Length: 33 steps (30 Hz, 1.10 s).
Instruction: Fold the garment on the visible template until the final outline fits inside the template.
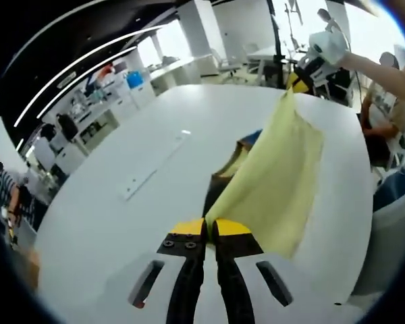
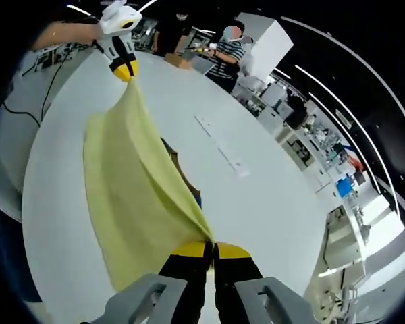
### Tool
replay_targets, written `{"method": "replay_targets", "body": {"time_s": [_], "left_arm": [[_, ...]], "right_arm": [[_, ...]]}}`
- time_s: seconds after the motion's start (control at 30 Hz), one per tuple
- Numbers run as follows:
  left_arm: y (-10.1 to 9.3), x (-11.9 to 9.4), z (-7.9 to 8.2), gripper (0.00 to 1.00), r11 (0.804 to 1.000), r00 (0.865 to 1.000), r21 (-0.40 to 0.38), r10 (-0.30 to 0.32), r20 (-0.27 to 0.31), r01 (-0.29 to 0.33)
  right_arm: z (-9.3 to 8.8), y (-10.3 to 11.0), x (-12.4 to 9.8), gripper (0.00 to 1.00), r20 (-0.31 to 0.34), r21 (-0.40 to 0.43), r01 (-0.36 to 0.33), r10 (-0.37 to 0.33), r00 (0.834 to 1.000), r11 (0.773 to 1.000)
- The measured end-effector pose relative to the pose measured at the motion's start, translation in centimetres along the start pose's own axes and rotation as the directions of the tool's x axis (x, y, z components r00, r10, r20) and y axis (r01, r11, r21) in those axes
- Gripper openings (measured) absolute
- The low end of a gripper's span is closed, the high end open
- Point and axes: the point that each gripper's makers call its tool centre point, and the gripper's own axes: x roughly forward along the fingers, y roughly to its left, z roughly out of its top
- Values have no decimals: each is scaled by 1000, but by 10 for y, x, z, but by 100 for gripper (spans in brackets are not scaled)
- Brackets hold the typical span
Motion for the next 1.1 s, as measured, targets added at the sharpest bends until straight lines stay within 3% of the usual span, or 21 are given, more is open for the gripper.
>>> {"method": "replay_targets", "body": {"time_s": [0.23,0.47,0.7,1.1], "left_arm": [[15,24,-6,1,1000,1000,-8,23,-16,-23],[26,52,-17,2,999,999,-44,-6,-37,5],[30,83,-38,2,995,996,-90,-39,-79,32],[30,123,-71,2,987,988,-146,-87,-130,68]], "right_arm": [[-4,-9,24,0,-16,39,12,-12,1000,999],[-16,-9,51,0,-54,43,-11,13,998,999],[-26,-13,79,0,-71,112,-23,31,997,993],[-45,-7,116,0,-106,134,-65,80,991,989]]}}
